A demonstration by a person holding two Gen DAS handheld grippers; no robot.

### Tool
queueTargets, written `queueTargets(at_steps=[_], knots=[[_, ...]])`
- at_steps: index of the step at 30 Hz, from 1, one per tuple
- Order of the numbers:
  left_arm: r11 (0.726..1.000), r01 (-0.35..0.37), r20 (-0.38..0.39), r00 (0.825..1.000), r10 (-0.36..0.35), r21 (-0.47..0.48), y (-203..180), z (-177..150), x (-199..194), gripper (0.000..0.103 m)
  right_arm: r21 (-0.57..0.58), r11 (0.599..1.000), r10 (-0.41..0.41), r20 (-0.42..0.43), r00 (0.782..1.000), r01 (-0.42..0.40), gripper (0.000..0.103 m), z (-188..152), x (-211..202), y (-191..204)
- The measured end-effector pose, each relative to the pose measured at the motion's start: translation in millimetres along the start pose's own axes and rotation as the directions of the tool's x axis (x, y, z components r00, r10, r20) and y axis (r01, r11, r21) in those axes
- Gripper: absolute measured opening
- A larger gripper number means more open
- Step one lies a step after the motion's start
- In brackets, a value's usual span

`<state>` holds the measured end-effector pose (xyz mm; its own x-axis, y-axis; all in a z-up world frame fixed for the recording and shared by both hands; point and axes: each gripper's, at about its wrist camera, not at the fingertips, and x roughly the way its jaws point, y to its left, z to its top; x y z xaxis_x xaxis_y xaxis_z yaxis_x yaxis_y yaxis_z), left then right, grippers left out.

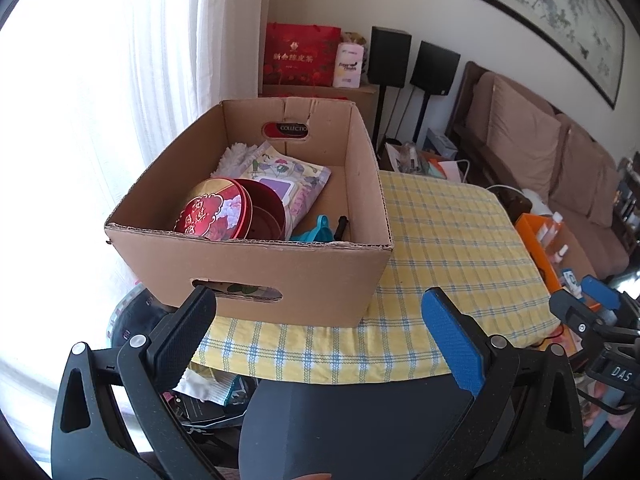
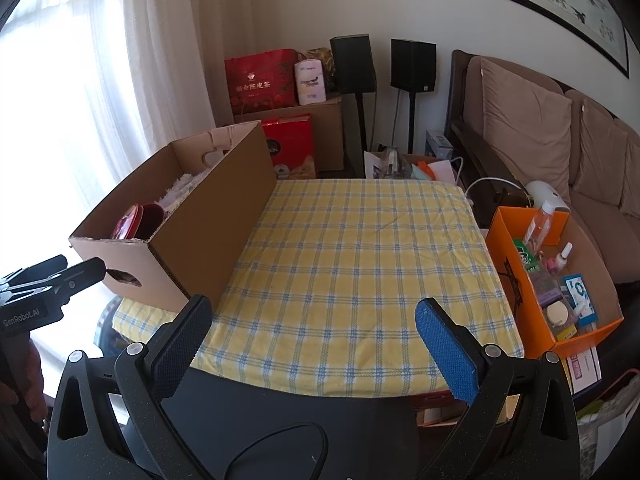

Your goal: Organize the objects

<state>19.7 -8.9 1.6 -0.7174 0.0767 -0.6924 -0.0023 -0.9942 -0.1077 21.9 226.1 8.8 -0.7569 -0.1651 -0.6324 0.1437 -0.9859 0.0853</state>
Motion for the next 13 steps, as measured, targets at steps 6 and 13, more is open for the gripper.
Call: queueTargets(at_steps=[6, 13], knots=[[1.0, -0.014, 0.008, 1.0, 0.014, 0.0, 0.3, -0.3, -1.3, 0.103, -0.004, 1.0, -0.003, -0.001, 1.0, 0.003, 0.103, -1.0, 0.2, 1.9], [0.998, -0.053, 0.027, 0.998, 0.052, 0.022, -2.4, -0.1, -2.5, 0.103, -0.003, 1.0, -0.004, -0.007, 1.0, 0.004, 0.103, 0.1, 2.0, 4.7]])
